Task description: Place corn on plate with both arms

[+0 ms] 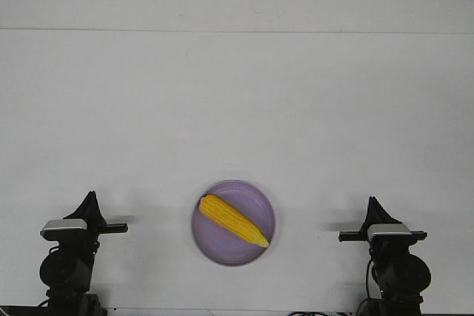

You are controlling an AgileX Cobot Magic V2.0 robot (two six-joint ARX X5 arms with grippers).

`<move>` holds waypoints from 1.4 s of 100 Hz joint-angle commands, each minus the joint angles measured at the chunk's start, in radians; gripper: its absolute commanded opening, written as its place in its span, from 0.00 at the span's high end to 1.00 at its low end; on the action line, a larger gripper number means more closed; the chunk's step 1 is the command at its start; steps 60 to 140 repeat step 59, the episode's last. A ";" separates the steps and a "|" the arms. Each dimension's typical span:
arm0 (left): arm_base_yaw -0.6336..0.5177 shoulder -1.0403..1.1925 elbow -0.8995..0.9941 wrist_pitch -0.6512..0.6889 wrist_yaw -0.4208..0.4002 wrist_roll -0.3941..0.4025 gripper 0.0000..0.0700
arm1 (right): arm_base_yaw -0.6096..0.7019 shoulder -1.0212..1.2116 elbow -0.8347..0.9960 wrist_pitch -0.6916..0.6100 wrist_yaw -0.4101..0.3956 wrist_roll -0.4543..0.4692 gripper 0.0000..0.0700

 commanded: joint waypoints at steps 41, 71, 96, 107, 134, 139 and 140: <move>0.002 -0.001 -0.020 0.014 0.000 0.016 0.98 | 0.000 0.000 -0.004 0.023 0.000 0.022 0.97; 0.002 -0.001 -0.020 0.014 0.000 0.016 0.98 | 0.000 0.000 -0.004 0.023 0.000 0.022 0.97; 0.002 -0.001 -0.020 0.014 0.000 0.016 0.98 | 0.000 0.000 -0.004 0.023 0.000 0.022 0.97; 0.002 -0.001 -0.020 0.014 0.000 0.016 0.98 | 0.000 0.000 -0.004 0.023 0.000 0.022 0.97; 0.002 -0.001 -0.020 0.014 0.000 0.016 0.98 | 0.000 0.000 -0.004 0.023 0.000 0.022 0.97; 0.002 -0.001 -0.020 0.014 0.000 0.016 0.98 | 0.000 0.000 -0.004 0.023 0.000 0.022 0.97; 0.002 -0.001 -0.020 0.014 0.000 0.016 0.98 | 0.000 0.000 -0.004 0.023 0.000 0.022 0.97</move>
